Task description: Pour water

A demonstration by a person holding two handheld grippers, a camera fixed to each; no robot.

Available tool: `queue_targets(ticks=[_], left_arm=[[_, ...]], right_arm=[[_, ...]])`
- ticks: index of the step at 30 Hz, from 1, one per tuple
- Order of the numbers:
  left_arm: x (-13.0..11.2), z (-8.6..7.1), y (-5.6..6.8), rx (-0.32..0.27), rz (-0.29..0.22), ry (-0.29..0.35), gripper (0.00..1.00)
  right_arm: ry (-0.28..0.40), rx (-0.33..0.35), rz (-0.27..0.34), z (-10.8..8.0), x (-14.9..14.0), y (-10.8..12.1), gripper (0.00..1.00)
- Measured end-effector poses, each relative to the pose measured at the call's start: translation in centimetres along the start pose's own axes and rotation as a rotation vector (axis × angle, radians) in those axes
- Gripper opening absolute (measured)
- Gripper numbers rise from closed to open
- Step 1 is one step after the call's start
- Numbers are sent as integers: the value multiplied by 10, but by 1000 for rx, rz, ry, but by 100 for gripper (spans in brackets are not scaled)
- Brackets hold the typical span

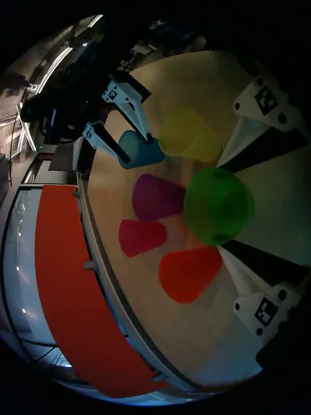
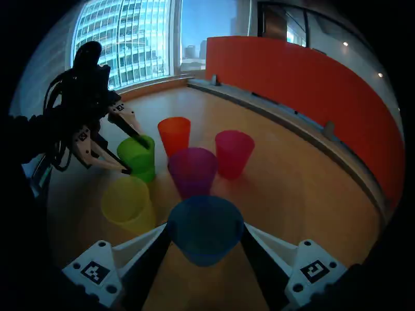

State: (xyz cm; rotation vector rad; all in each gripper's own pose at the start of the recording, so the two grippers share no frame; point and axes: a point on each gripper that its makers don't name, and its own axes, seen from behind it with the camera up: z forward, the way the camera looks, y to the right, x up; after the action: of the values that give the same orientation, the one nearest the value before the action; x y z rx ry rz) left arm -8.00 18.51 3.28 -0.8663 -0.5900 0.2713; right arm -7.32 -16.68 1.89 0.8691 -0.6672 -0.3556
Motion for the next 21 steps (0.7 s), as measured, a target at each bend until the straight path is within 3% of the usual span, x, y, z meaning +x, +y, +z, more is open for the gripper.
queue_targets(ticks=[21], left_arm=[[-3,-3,-3,12,-13,7,87]], right_arm=[[-6,-23,12,-3,-21,-1,93]])
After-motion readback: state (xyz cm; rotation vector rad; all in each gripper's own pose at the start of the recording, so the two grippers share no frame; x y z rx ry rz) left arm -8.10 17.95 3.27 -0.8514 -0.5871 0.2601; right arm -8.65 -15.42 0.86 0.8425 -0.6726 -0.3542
